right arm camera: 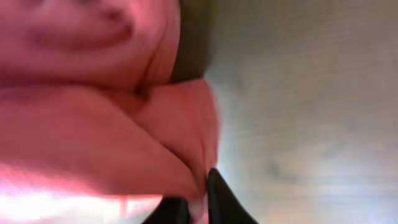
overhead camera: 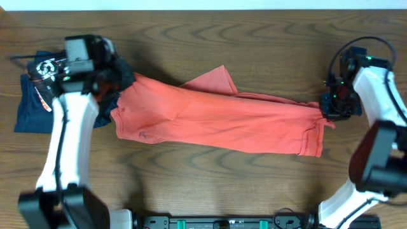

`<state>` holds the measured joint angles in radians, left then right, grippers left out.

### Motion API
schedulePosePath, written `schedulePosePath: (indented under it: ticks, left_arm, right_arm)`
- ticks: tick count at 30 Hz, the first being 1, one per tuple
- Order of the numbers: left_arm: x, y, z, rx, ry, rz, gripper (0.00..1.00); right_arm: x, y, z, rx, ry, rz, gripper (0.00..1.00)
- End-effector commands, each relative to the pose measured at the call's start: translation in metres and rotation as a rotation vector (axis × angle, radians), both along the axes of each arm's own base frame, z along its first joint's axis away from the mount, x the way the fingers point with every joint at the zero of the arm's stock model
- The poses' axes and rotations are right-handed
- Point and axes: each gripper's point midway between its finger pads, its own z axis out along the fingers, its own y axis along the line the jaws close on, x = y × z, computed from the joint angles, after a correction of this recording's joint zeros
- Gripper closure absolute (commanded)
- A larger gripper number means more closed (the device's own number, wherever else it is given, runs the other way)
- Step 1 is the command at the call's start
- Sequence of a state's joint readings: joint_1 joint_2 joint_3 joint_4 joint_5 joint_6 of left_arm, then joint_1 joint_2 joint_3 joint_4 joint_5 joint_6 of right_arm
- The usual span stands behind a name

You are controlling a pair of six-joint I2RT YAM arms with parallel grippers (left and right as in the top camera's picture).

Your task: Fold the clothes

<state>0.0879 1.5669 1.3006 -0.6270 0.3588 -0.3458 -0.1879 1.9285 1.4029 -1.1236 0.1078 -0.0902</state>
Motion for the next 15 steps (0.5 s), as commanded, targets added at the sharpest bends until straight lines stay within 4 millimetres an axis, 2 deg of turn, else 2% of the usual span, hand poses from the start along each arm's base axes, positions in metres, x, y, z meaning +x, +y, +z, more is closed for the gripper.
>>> schedulePosePath:
  ticks: [1,3,5,8,12,15]
  left_arm:
    - [0.013,-0.009,-0.004,0.025,-0.027,-0.042,0.94]
    - [0.018,-0.014,-0.006,0.026,-0.037,-0.053,0.94]
    - [0.019,-0.017,-0.006,0.026,-0.043,-0.060,0.94]
    - [0.019,-0.018,-0.005,0.027,-0.045,-0.062,0.94]
    - [0.019,-0.018,-0.005,0.026,-0.045,-0.062,0.94]
    - [0.019,-0.018,-0.006,0.026,-0.043,-0.062,0.94]
  right_arm:
    - [0.010,-0.010,-0.020,-0.030,-0.008,-0.008,0.83]
    - [0.021,-0.018,-0.024,-0.072,-0.046,-0.026,0.78]
    - [0.031,-0.028,-0.020,-0.129,-0.089,-0.049,0.73]
    - [0.038,-0.032,-0.010,-0.152,-0.124,-0.049,0.73]
    - [0.037,-0.026,-0.002,-0.117,-0.136,-0.039,0.76]
    - [0.037,-0.008,-0.006,-0.010,-0.137,0.015,0.72]
